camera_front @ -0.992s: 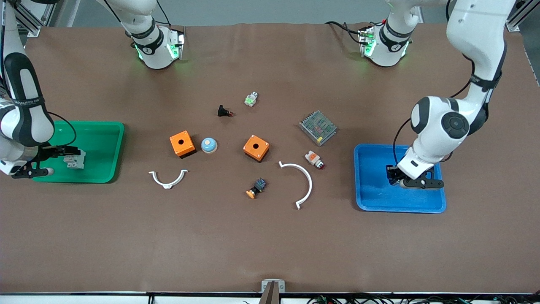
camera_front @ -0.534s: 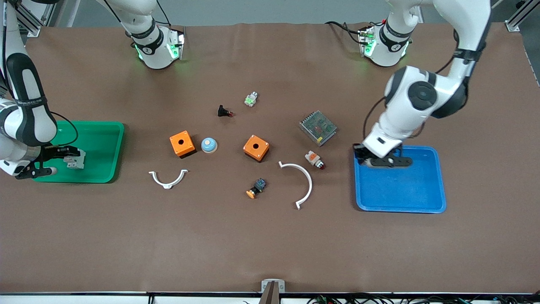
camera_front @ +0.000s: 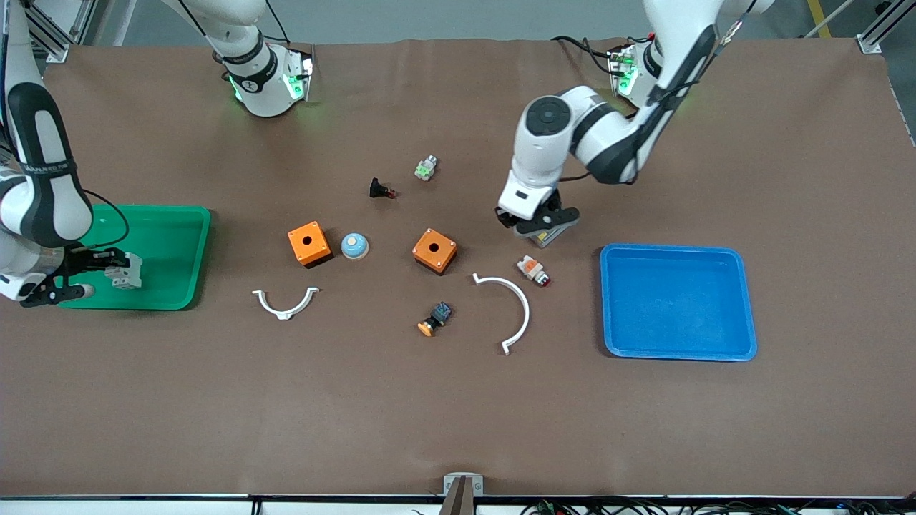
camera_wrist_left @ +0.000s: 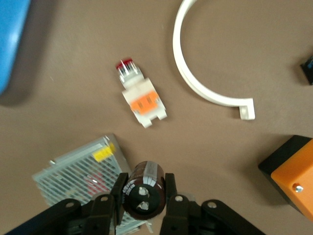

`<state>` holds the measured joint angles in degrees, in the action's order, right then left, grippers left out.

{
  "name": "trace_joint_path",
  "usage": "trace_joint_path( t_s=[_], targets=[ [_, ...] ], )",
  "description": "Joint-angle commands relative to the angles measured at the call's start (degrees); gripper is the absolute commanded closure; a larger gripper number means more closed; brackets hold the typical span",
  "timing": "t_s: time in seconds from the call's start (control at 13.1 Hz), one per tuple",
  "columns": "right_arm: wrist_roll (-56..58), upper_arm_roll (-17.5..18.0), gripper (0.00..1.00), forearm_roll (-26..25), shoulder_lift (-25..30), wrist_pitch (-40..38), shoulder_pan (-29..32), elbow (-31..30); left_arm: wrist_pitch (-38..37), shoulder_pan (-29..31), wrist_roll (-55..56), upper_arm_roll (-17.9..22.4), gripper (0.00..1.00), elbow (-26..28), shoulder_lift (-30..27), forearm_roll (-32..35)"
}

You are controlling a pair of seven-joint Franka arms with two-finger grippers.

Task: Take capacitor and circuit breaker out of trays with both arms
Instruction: 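Lift the capacitor with the left gripper while the right gripper carries the breaker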

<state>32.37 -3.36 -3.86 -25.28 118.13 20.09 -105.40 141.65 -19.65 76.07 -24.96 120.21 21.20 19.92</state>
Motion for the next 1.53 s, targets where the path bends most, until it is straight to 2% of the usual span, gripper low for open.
trace_joint_path(
  t_s=[0.0,0.15,0.38,0.46,0.61,0.69,0.76,0.84,0.92,0.99,1.14,1.3,1.45],
  targets=[
    [-6.58,0.02,0.77,-0.62,7.16,-14.11,-4.52,5.18,3.36,-2.31,10.38,0.18,0.99,-3.58,5.86,5.29],
    [-13.61,0.02,0.76,-0.62,10.67,-21.69,-10.57,8.28,4.16,-3.9,15.83,0.27,0.99,-5.16,8.84,9.15],
    [-33.02,0.2,0.77,-0.36,15.25,-26.45,-23.91,8.37,4.16,-6.54,26.64,0.27,0.99,-7.01,11.93,16.27],
    [-38.56,0.2,0.77,0.69,15.35,-26.38,-28.22,8.37,4.25,-6.89,29.37,0.27,0.99,-7.19,12.89,18.55],
    [-46.31,0.11,0.77,6.64,14.74,-25.59,-33.17,8.2,4.25,-7.33,33.07,0.27,0.97,-7.27,13.86,21.99],
    [-49.91,0.11,0.77,9.54,14.38,-24.63,-35.62,8.11,4.16,-7.34,33.78,0.27,0.89,-7.54,14.04,22.7],
    [-53.95,0.11,0.77,11.14,13.6,-22.27,-38.26,7.67,4.16,-7.34,33.79,0.27,0.56,-7.54,14.48,22.88],
    [-57.21,0.11,0.77,11.5,12.63,-19.9,-40.55,6.89,4.16,-7.34,33.79,0.27,0.27,-7.63,14.66,22.97],
    [-59.07,0.11,0.78,12.03,12.1,-17.44,-42.14,5.75,3.9,-7.51,33.53,0.27,0.05,-7.8,14.57,22.97],
    [-60.13,0.11,0.78,13.69,11.57,-14.28,-43.81,3.82,3.38,-7.42,33.35,0.27,0.0,-8.06,14.05,22.97],
    [-60.32,0.11,0.78,17.64,11.13,-7.51,-46.01,-0.66,-1.69,-6.37,31.69,0.18,0.0,-10.6,11.42,22.79],
    [-62.94,0.11,0.79,19.32,10.17,-2.32,-48.38,-3.39,-9.77,-5.93,26.61,0.18,0.0,-15.95,10.27,20.87],
    [-66.28,0.11,0.8,19.33,8.42,0.33,-51.02,-4.45,-18.12,-5.05,16.62,0.26,0.0,-23.06,10.27,16.32]
  ],
)
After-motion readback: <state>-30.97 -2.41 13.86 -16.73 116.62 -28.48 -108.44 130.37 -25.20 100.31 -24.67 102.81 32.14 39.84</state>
